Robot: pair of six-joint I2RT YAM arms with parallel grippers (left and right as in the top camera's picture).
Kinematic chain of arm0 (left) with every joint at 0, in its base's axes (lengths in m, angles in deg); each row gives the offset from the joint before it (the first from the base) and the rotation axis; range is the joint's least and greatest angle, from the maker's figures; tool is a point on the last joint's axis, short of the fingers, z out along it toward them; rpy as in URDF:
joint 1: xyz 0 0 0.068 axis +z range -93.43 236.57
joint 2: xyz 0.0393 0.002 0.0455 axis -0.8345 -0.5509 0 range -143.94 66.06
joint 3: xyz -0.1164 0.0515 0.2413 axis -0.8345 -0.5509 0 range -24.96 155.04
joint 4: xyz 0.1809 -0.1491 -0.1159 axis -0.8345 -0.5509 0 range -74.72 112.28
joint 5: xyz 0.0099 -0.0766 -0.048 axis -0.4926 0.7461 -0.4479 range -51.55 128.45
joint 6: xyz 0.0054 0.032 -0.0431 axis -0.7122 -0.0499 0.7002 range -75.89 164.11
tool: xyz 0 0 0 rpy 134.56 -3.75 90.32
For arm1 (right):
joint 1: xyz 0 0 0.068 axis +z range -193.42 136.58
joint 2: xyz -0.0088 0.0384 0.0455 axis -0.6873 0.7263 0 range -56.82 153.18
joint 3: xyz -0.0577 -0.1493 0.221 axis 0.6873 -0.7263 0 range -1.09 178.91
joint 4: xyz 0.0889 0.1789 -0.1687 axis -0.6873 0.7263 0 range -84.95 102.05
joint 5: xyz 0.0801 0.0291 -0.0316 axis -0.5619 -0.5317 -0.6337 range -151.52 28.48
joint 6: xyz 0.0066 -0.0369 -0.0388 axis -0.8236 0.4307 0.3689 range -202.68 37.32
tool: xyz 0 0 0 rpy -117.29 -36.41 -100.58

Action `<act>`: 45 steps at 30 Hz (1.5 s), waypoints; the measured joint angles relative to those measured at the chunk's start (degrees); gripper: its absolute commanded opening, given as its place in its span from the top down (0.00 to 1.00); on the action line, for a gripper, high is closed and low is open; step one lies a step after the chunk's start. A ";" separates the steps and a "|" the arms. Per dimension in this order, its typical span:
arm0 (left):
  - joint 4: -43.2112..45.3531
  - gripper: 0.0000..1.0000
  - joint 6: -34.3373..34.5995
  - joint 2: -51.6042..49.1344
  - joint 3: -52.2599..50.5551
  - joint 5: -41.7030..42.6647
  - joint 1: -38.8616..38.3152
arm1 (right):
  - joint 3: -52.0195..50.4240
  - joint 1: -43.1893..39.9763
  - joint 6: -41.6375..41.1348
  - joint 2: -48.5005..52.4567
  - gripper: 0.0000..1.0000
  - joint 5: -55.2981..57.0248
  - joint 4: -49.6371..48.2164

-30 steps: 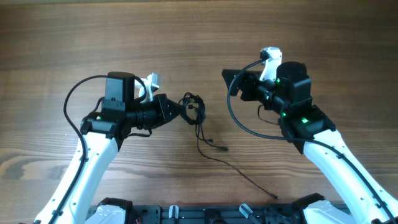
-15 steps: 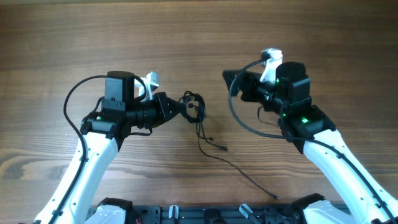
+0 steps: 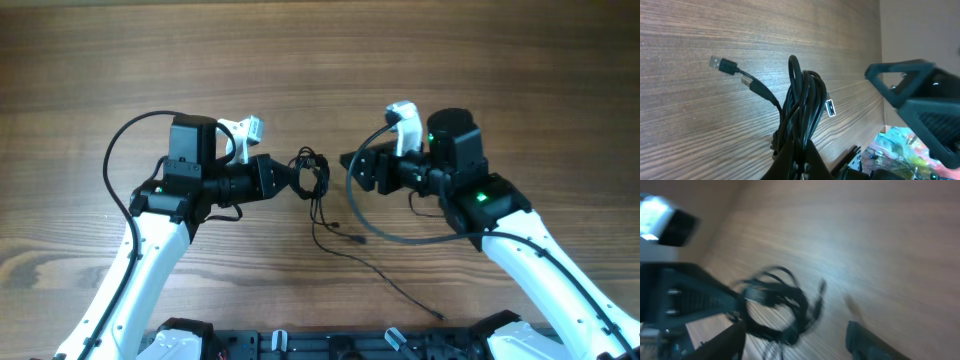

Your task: Untangle cables

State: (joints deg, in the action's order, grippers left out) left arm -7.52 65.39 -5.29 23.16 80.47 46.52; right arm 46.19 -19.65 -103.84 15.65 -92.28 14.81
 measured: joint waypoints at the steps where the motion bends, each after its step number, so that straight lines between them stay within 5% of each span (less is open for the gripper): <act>1: 0.20 0.96 0.00 0.00 0.00 0.02 0.00 | 0.00 0.87 0.90 0.07 0.46 -0.13 -1.49; 12: 2.40 0.96 3.63 0.00 0.00 5.05 0.00 | 0.00 10.14 10.82 5.07 0.50 9.35 -5.66; 19: 2.40 0.96 8.50 0.00 0.00 5.44 0.00 | 0.00 15.28 14.75 5.11 0.66 18.99 -8.57; 25: 2.40 0.96 9.90 0.00 0.00 7.58 0.11 | 0.00 16.55 16.94 5.92 0.92 28.06 -8.76; 30: 2.43 0.96 9.53 0.00 0.00 11.15 0.11 | 0.00 14.82 13.11 8.22 0.94 36.20 -8.28; 31: 2.43 0.96 9.29 0.00 0.00 12.11 0.11 | 0.00 13.88 11.45 8.68 0.93 36.68 -8.17; 32: 2.47 0.96 9.20 0.00 0.00 12.76 0.11 | 0.00 12.79 9.75 9.07 0.77 36.59 -8.17; 33: 3.10 0.96 8.98 0.00 -0.02 13.49 0.09 | 0.00 11.26 7.23 9.53 0.51 35.54 -8.15; 34: 4.04 0.96 8.85 0.00 -0.07 13.88 0.09 | 0.00 10.32 4.35 9.86 0.07 33.40 -8.11; 35: 5.33 0.96 8.81 0.00 -0.07 14.49 0.09 | 0.00 10.01 3.41 9.97 0.00 32.33 -7.98; 45: 5.64 0.96 8.76 0.00 -0.07 8.07 0.15 | 0.00 9.66 -6.14 10.25 0.00 27.23 2.84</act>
State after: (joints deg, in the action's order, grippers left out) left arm -1.88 74.15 -5.29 23.10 88.54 46.68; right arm 46.19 -9.99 -109.99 25.90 -65.05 17.65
